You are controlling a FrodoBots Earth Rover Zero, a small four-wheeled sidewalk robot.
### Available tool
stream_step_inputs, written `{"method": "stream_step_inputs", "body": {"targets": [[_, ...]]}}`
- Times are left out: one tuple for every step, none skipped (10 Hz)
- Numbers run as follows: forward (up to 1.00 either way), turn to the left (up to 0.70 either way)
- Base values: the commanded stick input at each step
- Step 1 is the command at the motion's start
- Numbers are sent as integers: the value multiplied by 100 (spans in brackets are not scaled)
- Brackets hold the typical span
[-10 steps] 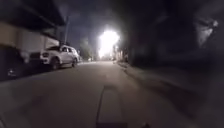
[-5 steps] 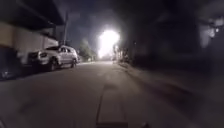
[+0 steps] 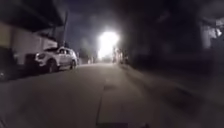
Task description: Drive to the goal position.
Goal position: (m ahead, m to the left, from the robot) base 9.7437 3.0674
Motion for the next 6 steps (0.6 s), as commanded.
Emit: {"method": "stream_step_inputs", "body": {"targets": [[50, 0], [50, 0], [50, 0], [50, 0], [50, 0], [50, 0]]}}
